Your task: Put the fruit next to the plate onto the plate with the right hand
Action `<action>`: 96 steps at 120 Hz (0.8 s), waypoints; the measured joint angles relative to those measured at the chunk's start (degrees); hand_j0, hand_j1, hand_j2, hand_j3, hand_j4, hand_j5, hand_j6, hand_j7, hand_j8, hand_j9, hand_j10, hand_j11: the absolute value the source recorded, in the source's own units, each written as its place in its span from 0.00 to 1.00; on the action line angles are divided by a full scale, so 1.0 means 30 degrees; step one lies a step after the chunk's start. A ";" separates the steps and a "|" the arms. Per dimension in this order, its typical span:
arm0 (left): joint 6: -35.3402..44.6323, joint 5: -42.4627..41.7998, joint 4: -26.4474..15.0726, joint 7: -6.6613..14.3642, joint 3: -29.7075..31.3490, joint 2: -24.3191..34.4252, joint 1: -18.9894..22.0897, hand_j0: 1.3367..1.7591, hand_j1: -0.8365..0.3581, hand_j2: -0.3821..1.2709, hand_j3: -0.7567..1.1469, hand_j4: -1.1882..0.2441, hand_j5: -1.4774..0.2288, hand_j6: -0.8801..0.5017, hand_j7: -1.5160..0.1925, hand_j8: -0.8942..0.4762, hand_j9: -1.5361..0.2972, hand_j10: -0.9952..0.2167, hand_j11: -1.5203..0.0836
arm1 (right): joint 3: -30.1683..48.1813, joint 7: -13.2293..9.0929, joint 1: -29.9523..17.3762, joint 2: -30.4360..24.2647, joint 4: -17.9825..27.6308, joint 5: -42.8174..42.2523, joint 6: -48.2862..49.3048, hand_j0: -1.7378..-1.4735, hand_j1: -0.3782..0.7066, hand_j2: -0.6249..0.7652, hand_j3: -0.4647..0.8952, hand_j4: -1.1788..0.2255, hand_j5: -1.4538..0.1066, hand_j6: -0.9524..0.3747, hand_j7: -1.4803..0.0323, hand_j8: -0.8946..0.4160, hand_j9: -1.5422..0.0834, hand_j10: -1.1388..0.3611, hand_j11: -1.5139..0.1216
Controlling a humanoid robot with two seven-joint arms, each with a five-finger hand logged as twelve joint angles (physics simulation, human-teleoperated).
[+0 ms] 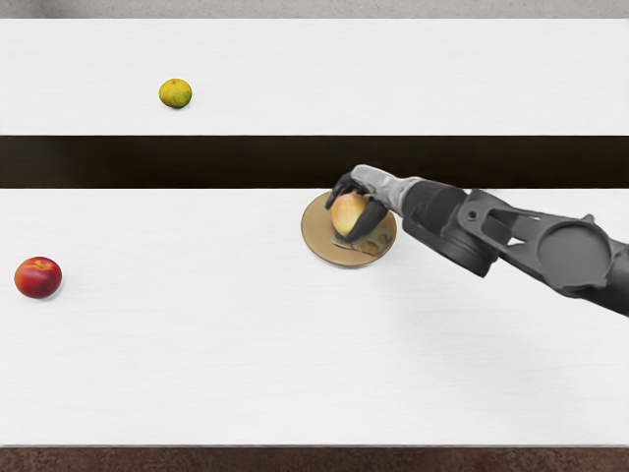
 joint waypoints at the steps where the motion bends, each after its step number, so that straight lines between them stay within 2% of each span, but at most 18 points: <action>1: 0.0000 0.0000 0.0000 -0.0002 0.0000 0.0000 0.0000 0.76 0.99 0.23 0.40 0.83 0.87 0.64 0.89 0.65 0.84 0.82 0.95 | -0.0002 0.0000 -0.0012 0.0007 -0.0001 -0.0001 -0.0004 0.32 0.52 0.45 0.34 0.40 0.38 0.45 0.43 0.46 0.42 0.51 0.39; 10: 0.0000 0.0000 0.0000 0.0001 0.0001 0.0000 0.0000 0.76 0.99 0.23 0.40 0.83 0.87 0.64 0.89 0.65 0.84 0.82 0.95 | 0.0010 -0.0009 -0.0089 0.0049 -0.0008 -0.0001 -0.0086 0.32 0.51 0.44 0.34 0.43 0.42 0.44 0.47 0.45 0.46 0.50 0.43; 25: 0.0000 -0.0001 0.0001 -0.0001 0.0002 0.0000 0.0000 0.76 0.99 0.23 0.40 0.83 0.87 0.64 0.89 0.65 0.84 0.82 0.95 | 0.0082 -0.0032 -0.0121 -0.0019 0.0019 -0.0002 -0.1372 0.31 0.29 0.45 0.34 0.61 0.65 0.56 0.70 0.55 0.68 0.62 0.65; 43: 0.0000 -0.0001 0.0001 0.0005 0.0002 0.0000 0.0000 0.76 0.99 0.23 0.40 0.83 0.87 0.64 0.89 0.65 0.84 0.82 0.95 | 0.1990 -0.0059 -0.0029 -0.0914 0.0206 0.0100 0.0370 0.31 0.15 0.45 0.34 0.73 0.80 0.64 0.84 0.62 0.82 0.69 0.79; 60: -0.0004 -0.0001 -0.0030 -0.0003 0.0021 0.0000 0.0026 0.76 0.99 0.23 0.40 0.83 0.87 0.64 0.89 0.65 0.84 0.82 0.95 | 0.4507 -0.0033 -0.0012 -0.3083 0.0342 0.2174 0.5149 0.30 0.09 0.45 0.34 0.78 0.86 0.68 0.91 0.65 0.88 0.72 0.86; 77: -0.0008 0.0024 -0.0043 0.0006 0.0077 0.0000 0.0100 0.76 0.99 0.23 0.40 0.83 0.87 0.64 0.89 0.65 0.84 0.82 0.95 | 0.5969 -0.0015 -0.0040 -0.5597 0.0263 0.4797 1.0249 0.30 0.06 0.45 0.34 0.81 0.90 0.70 0.95 0.67 0.92 0.74 0.89; 96: -0.0015 0.0064 -0.0032 0.0008 0.0117 0.0000 0.0397 0.76 0.99 0.23 0.40 0.83 0.87 0.64 0.89 0.65 0.84 0.82 0.95 | 0.6589 0.0000 -0.0178 -0.7124 0.0067 0.5598 1.3109 0.30 0.04 0.45 0.34 0.83 0.92 0.71 0.96 0.67 0.93 0.75 0.91</action>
